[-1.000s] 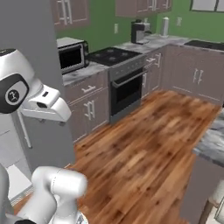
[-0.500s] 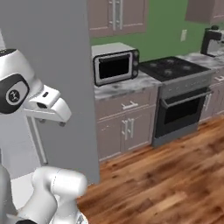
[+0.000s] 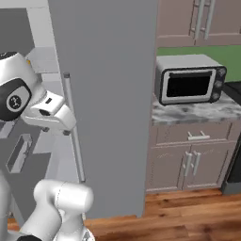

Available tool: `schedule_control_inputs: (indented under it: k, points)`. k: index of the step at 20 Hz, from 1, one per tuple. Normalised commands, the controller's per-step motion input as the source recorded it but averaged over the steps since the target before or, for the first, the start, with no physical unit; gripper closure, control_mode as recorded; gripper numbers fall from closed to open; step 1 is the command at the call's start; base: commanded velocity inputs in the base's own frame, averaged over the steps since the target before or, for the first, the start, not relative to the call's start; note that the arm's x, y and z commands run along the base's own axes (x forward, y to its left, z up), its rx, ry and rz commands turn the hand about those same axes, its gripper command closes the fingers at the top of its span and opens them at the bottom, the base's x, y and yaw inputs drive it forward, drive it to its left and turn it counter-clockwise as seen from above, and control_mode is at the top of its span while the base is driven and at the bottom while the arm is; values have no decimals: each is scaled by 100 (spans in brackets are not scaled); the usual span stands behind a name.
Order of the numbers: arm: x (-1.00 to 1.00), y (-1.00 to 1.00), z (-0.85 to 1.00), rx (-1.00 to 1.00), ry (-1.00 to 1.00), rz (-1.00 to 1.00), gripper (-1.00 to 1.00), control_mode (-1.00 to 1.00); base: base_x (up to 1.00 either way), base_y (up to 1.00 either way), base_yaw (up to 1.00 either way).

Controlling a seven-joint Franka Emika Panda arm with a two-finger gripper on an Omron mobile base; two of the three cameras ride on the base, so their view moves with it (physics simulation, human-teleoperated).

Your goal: Take the garlic and carrot out of the freezer and place them in the tupperware container on the counter. Then put the tupperware containing the vegetables back in the freezer.

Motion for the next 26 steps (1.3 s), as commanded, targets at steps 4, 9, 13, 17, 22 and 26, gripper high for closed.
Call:
schedule_control_inputs:
  k: [4,9,13,17,22,26]
  points:
    - [0,0,0,0,0,0,-100,100,76,-4,41]
    - [0,0,0,0,0,0,-100,100,82,-12,25]
    - [0,0,0,0,0,0,-100,100,42,0,22]
    - [0,0,0,0,0,0,-100,100,14,25,22]
    - [0,0,0,0,0,0,-100,100,23,39,21]
    - [0,0,0,0,0,0,-100,100,32,33,19]
